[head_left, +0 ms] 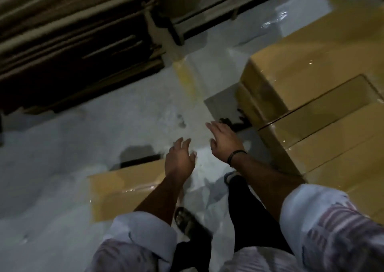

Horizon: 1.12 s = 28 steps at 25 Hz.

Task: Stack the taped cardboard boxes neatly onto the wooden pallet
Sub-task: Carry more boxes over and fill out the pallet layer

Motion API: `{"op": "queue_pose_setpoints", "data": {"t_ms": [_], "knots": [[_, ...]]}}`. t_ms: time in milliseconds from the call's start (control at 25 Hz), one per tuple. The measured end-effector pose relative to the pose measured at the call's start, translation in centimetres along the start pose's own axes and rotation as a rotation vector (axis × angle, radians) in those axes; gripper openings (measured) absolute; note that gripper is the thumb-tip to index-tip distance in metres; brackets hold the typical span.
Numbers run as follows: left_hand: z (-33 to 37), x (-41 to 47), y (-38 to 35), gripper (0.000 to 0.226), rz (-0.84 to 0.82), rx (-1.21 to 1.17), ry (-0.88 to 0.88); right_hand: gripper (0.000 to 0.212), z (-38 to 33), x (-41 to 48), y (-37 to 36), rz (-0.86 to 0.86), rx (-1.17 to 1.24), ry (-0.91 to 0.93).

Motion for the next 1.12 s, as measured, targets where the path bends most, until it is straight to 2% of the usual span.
{"op": "queue_pose_setpoints", "data": {"t_ms": [240, 440, 560, 800, 960, 1120], "knots": [[-19.5, -12.1, -0.5, 0.054, 0.123, -0.293, 0.285, 0.06, -15.8, -4.4, -14.1, -0.194, -0.029, 0.132], [-31.5, -17.8, -4.2, 0.056, 0.185, -0.483, 0.622, 0.06, -22.1, -5.0, -23.6, -0.41, -0.195, 0.346], [-35.2, -17.5, -8.7, 0.061, 0.192, -0.596, 0.731, 0.06, -22.4, -1.8, -27.9, -0.472, -0.312, 0.443], [-39.4, -13.6, -21.1, 0.065, 0.354, -0.874, 1.009, 0.066, -23.8, 8.2, -39.0, -0.54, -0.491, 0.618], [-42.2, -8.7, -28.1, 0.073, 0.491, -0.962, 1.132, 0.08, -23.9, 14.6, -47.3, -0.555, -0.634, 0.736], [-43.8, -5.4, -30.8, 0.086, 0.69, -0.988, 1.245, 0.093, -23.4, 18.5, -52.9, -0.525, -0.827, 0.932]]}}
Point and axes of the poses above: each hand's wrist, its own x-axis towards the middle knuckle, its own y-axis out of the back of the hand, z = x × y, the point moved 3 cm from there along x, towards the middle knuckle, and after that the axes turned 3 degrees about -x, right-handed, at the moved point
